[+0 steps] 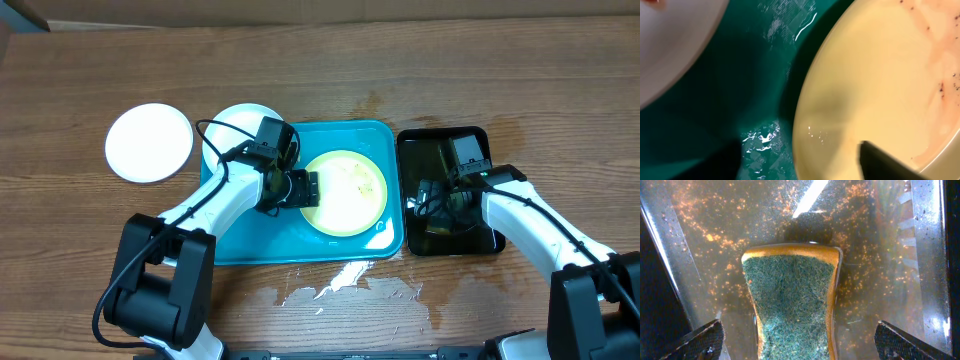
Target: Clean dirty plates on tray and stack at the side
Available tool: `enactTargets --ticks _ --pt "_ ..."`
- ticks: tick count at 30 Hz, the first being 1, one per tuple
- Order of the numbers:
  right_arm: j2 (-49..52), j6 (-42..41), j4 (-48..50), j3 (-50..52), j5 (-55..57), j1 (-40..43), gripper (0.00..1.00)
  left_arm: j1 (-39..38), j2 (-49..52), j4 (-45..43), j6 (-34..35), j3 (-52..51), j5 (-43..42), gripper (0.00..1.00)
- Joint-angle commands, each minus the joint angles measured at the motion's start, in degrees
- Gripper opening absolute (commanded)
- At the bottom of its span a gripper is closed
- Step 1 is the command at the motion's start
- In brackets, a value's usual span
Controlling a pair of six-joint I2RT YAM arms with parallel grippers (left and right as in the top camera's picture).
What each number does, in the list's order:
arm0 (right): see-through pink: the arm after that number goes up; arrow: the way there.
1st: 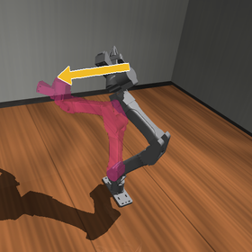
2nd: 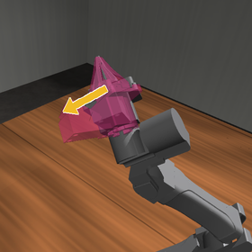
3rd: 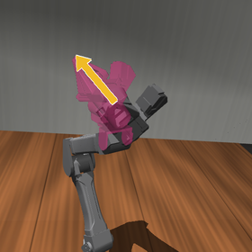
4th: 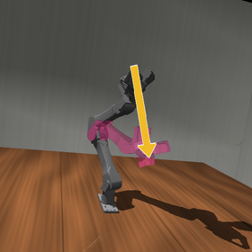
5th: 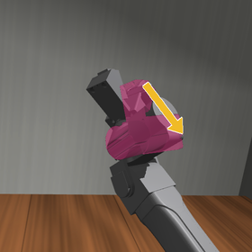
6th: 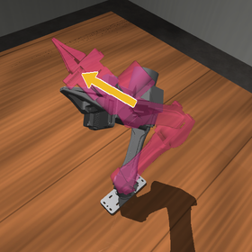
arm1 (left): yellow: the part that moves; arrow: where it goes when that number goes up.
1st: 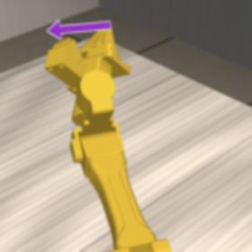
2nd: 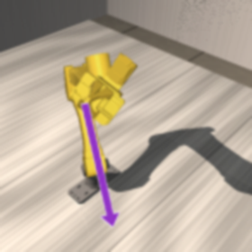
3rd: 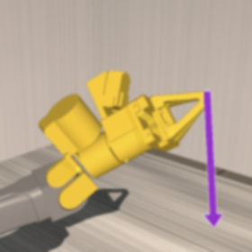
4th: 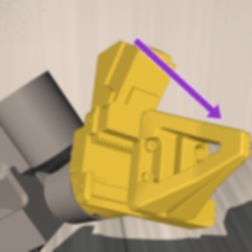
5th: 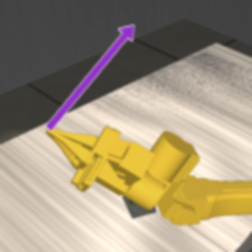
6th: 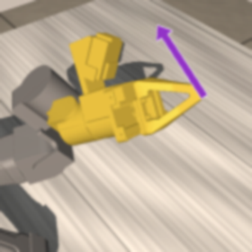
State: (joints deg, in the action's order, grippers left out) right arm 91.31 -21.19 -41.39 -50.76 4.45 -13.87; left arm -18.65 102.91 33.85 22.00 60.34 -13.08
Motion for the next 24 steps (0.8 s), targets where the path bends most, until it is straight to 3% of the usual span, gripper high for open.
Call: enactTargets --ticks 1,12,16,19,24 --pt "-0.85 -0.31 0.44 0.31 -0.24 0.07 0.96 0.26 1.03 1.09 -0.5 -0.81 -0.63 0.26" --pt "-0.85 -0.31 1.18 0.92 -1.14 0.07 0.88 0.2 1.03 1.31 0.74 -0.81 0.0 0.15" --pt "-0.85 -0.33 4.11 2.93 -3.15 0.07 0.86 0.2 1.03 1.29 0.72 -0.81 -0.04 0.2" --pt "-0.85 -0.31 5.29 3.89 -3.26 0.07 0.83 0.2 1.03 1.27 0.72 -0.81 -0.02 0.15" --pt "-0.81 -0.31 5.2 3.96 -3.23 0.07 0.67 0.2 1.03 1.25 0.72 -0.81 -0.04 0.04"
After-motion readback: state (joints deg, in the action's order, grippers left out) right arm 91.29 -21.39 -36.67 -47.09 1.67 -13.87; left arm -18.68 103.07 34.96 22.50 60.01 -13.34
